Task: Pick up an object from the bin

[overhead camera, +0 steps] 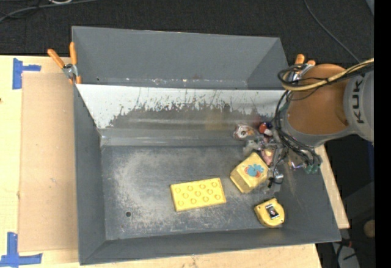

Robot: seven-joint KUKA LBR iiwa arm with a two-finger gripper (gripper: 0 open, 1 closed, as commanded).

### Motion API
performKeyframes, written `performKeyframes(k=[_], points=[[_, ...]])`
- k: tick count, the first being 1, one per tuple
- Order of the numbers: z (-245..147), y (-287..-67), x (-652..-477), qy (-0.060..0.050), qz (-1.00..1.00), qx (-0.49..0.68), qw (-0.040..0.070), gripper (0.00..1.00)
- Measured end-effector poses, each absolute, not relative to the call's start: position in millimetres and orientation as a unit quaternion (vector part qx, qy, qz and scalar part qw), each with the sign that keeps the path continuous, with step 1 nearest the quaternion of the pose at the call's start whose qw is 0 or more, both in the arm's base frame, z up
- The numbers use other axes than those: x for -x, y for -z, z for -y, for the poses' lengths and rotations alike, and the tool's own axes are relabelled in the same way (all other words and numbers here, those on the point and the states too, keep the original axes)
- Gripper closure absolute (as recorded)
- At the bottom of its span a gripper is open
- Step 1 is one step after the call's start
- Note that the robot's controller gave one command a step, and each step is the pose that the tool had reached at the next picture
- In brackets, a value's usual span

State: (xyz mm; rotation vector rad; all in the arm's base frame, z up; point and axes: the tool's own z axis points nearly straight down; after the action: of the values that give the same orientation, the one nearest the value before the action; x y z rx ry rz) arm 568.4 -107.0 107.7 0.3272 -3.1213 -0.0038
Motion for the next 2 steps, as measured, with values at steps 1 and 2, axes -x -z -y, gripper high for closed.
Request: performKeyframes(k=[1,2], points=[[111,-69,-579.5,0.0,0.987,-0.162,-0.002,0.0],[99,-70,-589.9,0.0,0.981,-0.195,-0.003,1.0]])
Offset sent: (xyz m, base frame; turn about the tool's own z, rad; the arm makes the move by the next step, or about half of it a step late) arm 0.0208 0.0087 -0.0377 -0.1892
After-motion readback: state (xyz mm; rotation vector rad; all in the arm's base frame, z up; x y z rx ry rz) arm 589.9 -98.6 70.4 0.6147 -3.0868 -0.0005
